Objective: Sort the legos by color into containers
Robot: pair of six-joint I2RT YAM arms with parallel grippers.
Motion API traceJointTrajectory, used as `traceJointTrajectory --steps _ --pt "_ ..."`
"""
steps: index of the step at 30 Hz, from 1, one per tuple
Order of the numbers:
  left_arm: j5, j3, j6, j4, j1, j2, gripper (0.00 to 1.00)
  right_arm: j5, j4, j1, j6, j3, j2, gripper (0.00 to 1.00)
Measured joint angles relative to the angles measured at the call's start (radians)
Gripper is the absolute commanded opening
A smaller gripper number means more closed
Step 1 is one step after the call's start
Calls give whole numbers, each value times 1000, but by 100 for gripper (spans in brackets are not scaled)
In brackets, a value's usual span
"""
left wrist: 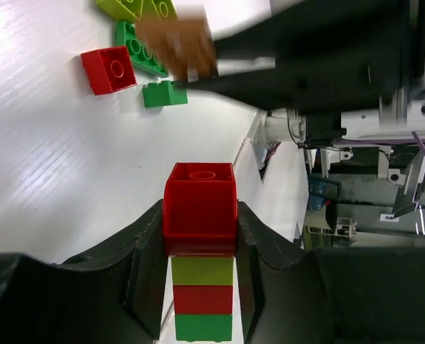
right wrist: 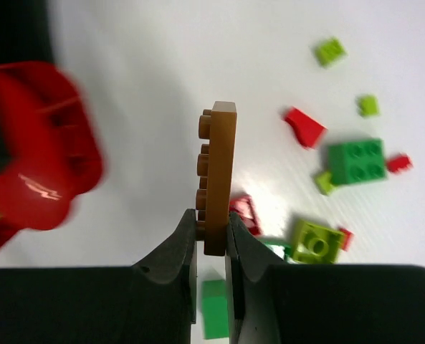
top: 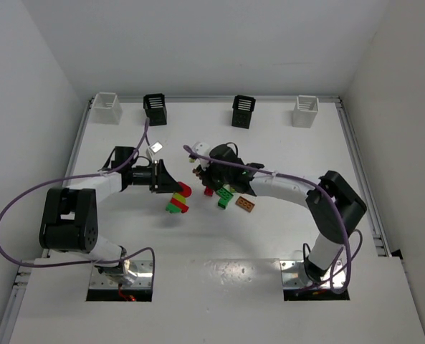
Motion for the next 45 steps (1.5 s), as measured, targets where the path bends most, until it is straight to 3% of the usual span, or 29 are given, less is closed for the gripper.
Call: traceJointTrajectory --steps 8,13,14,17,22,28,34,45 --pt "-5 -8 8 0 -10 0 1 25 -13 -90 37 2 30 2" --pt "-7 -8 13 0 -10 0 1 -31 -97 -96 35 22 100 34" --pt "-7 -8 14 0 -10 0 1 -49 -119 -97 29 22 110 47" --pt "-7 -8 15 -2 -10 0 1 -88 -144 -102 31 20 117 55" --pt "-3 -8 19 -3 -10 0 0 -193 -133 -122 35 -5 79 55" --pt "31 -26 2 45 -11 -25 0 -509 -39 -149 129 -52 -82 54" --pt "79 -27 20 69 -48 -69 0 -782 85 -142 307 -49 -75 56" --pt "140 -11 233 -69 -128 -93 1 -959 65 -141 402 -26 14 55"
